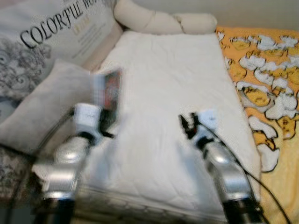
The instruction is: Clean up the room
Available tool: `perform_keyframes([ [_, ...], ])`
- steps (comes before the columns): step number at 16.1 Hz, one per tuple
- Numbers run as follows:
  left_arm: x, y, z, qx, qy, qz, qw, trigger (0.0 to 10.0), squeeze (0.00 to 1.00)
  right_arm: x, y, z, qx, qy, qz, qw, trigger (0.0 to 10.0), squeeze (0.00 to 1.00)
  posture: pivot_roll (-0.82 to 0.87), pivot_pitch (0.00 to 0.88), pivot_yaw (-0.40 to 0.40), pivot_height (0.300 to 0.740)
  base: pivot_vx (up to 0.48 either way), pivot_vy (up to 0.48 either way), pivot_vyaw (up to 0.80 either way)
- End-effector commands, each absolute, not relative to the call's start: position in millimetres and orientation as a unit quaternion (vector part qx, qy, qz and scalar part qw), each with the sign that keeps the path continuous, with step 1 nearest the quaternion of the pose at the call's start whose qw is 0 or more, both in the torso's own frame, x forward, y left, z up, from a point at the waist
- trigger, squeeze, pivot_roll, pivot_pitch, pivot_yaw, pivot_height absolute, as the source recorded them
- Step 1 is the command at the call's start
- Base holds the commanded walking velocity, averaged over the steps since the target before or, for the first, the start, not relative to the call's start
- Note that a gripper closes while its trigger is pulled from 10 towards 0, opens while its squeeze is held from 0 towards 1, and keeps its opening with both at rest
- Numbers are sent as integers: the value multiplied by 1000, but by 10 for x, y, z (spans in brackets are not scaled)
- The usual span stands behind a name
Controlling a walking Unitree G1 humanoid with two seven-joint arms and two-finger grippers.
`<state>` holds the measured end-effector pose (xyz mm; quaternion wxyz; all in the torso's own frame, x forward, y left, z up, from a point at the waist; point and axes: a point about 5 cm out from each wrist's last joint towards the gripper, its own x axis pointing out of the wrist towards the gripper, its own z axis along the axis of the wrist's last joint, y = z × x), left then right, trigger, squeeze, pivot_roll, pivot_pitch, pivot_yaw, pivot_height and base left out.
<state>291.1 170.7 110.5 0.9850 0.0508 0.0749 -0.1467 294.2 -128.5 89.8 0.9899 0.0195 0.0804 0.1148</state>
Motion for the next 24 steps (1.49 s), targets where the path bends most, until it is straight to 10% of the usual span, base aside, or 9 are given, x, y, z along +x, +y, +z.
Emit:
perform_keyframes([
  [1,2967,1811,1172,49,73,-150,985,10000,0,2958,-1230,968,27,70,132,988,10000,0,56,0,18,740,0,0,0],
  [12,3347,1733,1226,4,110,-252,961,10000,0,2944,-1352,1075,-11,59,173,983,10000,0,16,0,34,740,0,0,0],
  [24,3618,1449,1168,-125,294,-412,853,10000,0,2495,-1638,1453,4,155,457,876,10000,0,-72,30,70,740,0,0,0],
])
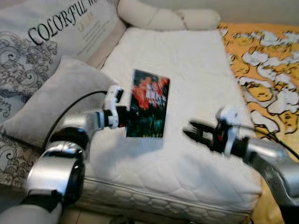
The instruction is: Clean up the room
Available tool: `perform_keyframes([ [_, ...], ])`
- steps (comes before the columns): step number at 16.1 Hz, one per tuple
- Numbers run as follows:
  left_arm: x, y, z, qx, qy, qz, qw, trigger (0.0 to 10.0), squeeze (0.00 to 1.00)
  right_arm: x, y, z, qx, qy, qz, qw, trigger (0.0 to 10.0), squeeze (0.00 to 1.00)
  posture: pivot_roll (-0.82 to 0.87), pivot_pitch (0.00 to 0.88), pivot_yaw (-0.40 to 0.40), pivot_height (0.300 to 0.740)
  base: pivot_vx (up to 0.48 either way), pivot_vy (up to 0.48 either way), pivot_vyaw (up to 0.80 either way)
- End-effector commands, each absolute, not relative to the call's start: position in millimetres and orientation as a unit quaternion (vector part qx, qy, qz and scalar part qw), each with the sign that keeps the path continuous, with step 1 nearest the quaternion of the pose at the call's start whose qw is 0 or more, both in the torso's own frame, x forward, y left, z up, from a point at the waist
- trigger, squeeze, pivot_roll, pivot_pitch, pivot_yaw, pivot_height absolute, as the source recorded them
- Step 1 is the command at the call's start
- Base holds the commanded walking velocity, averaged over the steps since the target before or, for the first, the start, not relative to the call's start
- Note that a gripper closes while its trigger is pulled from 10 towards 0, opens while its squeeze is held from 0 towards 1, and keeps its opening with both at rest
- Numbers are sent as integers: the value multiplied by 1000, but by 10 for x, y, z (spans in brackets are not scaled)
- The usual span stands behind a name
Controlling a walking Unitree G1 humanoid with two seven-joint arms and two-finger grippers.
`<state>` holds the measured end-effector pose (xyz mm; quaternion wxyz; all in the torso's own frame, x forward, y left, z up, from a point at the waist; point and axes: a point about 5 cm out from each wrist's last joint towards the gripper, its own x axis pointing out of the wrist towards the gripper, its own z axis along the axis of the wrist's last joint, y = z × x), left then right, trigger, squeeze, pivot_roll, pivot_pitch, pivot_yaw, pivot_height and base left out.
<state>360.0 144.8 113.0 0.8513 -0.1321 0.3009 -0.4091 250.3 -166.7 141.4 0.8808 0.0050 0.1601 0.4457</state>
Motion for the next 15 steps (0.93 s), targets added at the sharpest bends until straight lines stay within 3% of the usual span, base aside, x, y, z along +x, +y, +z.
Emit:
perform_keyframes([
  [1,3611,1439,1121,-108,307,-406,854,10000,0,2467,-1615,1451,6,158,461,873,10000,0,-79,52,79,740,0,0,0],
  [6,3528,1386,916,-77,352,-397,844,10000,0,2286,-1515,1438,0,183,479,858,10000,0,-106,125,112,740,0,0,0],
  [14,3598,1424,851,7,325,-322,889,10000,0,2125,-1318,1334,-16,217,488,845,10000,0,-121,168,129,740,0,0,0],
  [15,3601,1446,842,13,326,-311,893,10000,192,2103,-1301,1322,-18,220,490,843,10000,0,-122,167,126,740,0,0,0],
])
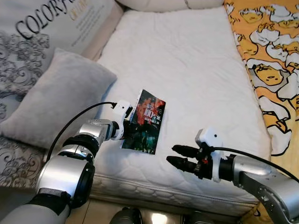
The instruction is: Clean up the room
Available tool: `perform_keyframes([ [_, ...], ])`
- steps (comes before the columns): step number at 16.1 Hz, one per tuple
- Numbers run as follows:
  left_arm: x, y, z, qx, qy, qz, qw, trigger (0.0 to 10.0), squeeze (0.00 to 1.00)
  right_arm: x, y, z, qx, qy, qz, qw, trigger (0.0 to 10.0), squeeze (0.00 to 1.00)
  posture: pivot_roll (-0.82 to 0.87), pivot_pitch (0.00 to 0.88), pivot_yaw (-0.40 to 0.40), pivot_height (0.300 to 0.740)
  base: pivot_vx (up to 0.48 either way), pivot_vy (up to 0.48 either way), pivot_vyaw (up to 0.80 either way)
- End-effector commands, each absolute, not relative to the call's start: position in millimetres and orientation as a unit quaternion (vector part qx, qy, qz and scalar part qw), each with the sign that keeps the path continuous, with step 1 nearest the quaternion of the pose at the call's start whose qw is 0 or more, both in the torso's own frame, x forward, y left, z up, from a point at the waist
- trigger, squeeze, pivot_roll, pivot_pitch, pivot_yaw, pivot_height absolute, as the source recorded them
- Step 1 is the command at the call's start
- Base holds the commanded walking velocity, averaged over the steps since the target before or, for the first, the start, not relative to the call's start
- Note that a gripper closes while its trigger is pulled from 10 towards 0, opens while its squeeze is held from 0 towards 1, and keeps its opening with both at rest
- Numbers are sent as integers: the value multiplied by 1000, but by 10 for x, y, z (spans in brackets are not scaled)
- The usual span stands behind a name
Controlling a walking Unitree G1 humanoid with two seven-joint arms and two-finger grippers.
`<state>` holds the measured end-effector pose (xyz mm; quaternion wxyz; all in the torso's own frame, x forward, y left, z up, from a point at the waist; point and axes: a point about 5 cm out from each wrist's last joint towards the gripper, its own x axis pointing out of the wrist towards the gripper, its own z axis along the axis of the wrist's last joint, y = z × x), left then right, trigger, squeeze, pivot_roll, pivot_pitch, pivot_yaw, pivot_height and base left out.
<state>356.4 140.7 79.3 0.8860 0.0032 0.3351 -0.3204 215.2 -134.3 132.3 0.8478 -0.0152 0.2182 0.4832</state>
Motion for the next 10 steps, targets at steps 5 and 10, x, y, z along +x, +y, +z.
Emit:
perform_keyframes([
  [5,3620,1533,840,26,322,-276,905,10000,1000,2116,-1285,1296,-25,224,475,850,10000,0,-125,159,124,740,0,0,0],
  [10,3659,1626,868,73,303,-243,919,10000,1000,2126,-1272,1291,-29,219,468,856,10000,0,-122,148,128,740,0,0,0],
])
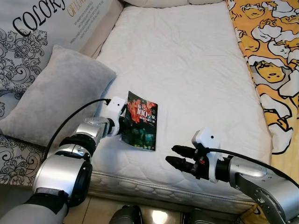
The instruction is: Clean up the room
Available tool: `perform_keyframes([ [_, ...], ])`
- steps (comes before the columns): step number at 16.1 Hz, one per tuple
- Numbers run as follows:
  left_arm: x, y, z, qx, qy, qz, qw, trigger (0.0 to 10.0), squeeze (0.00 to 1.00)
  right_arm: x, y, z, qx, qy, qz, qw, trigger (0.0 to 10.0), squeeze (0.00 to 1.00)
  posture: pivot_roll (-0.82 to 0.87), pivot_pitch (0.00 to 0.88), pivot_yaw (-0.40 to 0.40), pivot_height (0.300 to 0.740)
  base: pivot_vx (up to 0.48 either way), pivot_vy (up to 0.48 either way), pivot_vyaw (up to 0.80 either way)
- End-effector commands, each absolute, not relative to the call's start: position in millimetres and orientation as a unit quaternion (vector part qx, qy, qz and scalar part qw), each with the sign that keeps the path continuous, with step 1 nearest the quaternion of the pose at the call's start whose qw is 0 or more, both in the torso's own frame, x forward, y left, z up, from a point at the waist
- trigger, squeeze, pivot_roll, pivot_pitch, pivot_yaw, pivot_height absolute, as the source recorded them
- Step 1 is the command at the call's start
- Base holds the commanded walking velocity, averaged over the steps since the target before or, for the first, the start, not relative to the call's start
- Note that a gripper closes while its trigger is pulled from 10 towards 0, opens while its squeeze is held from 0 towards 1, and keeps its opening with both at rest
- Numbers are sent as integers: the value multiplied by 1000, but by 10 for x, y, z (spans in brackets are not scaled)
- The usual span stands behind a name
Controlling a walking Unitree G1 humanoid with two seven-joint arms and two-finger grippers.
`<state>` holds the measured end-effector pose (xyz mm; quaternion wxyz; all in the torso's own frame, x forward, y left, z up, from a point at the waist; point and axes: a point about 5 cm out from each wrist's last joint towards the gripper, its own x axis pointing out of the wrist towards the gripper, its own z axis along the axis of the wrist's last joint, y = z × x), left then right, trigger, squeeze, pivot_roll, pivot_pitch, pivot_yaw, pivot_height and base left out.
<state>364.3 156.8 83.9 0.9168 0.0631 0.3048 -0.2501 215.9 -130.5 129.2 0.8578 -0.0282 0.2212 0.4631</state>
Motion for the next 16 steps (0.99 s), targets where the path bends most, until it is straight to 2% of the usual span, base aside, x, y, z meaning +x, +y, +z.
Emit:
perform_keyframes([
  [1,3673,1654,883,87,296,-232,922,10000,1000,2127,-1265,1288,-29,219,467,856,10000,0,-121,144,128,740,0,0,0],
  [5,3710,1744,934,112,278,-201,933,10000,988,2134,-1235,1281,-29,215,468,857,10000,0,-113,136,129,740,0,0,0],
  [7,3727,1770,965,109,264,-192,939,10000,824,2147,-1231,1273,-33,213,467,858,10000,0,-105,126,128,740,0,0,0],
  [10,3777,1766,1075,62,222,-191,954,10000,765,2213,-1232,1236,-40,203,444,872,10000,0,-81,66,119,740,0,0,0],
  [11,3792,1762,1117,22,206,-193,959,10000,702,2275,-1226,1221,-39,194,419,886,10000,0,-66,37,113,740,0,0,0],
  [12,3803,1770,1162,-14,186,-195,963,10000,90,2373,-1227,1204,-33,184,374,908,10000,0,-53,14,107,740,0,0,0],
  [13,3800,1785,1172,-30,175,-194,965,10000,0,2445,-1236,1189,-27,175,337,925,10000,0,-37,0,97,740,0,0,0],
  [16,3729,1797,1175,-32,113,-203,972,10000,0,2598,-1382,1129,-24,165,218,962,10000,0,-4,0,72,740,0,0,0],
])
